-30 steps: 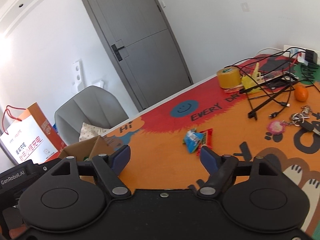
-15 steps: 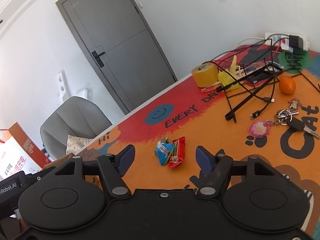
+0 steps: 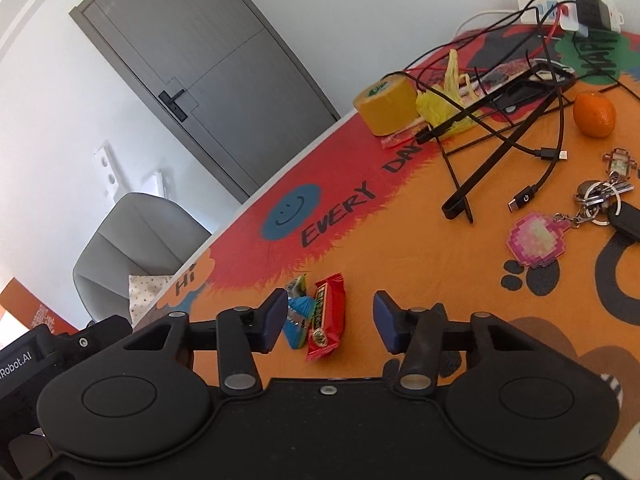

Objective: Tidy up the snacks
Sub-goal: 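Move both grippers back to the remaining snacks on the mat, then grasp the red wrapped snack with the right gripper while the left grasps the blue pack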

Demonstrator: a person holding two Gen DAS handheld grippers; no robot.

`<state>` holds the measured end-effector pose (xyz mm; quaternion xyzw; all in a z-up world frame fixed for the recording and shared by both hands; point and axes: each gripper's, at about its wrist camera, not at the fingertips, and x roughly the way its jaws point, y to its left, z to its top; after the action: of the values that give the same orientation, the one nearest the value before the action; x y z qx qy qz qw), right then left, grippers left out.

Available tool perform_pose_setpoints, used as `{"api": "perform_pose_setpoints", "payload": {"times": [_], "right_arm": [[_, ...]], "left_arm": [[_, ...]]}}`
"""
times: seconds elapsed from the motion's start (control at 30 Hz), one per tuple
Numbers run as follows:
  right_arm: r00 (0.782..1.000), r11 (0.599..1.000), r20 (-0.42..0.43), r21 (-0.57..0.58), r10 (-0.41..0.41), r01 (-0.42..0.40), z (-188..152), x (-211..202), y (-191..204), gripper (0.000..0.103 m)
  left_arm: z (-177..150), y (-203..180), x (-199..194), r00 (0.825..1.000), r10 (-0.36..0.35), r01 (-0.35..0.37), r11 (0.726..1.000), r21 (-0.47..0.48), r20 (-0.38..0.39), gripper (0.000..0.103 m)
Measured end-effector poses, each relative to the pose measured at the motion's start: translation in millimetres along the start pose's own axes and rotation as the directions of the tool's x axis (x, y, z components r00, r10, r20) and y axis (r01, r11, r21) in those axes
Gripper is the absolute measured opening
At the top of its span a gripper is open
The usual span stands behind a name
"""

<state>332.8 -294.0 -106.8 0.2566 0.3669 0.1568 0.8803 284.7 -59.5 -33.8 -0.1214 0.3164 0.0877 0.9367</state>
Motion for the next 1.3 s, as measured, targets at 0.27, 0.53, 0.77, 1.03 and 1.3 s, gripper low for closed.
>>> {"api": "perform_pose_setpoints", "payload": {"times": [0.27,0.53,0.77,1.03,1.3], "right_arm": [[0.999,1.000,-0.048,0.009,0.016,-0.016,11,28,-4,0.041],[0.995,0.998,-0.080,0.011,0.056,-0.055,2,49,-8,0.037],[0.997,0.996,-0.075,-0.073,0.035,-0.041,-3,52,3,0.021],[1.000,0.999,-0.013,-0.042,-0.028,0.027,2,41,-12,0.020],[0.998,0.998,0.015,0.000,-0.055,0.055,7,35,-24,0.019]], "left_arm": [[4,-19,31,0.999,0.012,-0.012,1.000,0.001,-0.048,0.093],[3,-27,54,0.997,0.015,-0.016,1.000,-0.013,-0.072,0.093],[-4,-32,74,0.995,-0.004,0.000,0.999,-0.037,-0.103,0.093],[-10,-42,89,0.993,-0.011,0.007,0.999,-0.034,-0.117,0.093],[-14,-58,109,0.992,-0.001,0.000,1.000,-0.010,-0.125,0.090]]}}
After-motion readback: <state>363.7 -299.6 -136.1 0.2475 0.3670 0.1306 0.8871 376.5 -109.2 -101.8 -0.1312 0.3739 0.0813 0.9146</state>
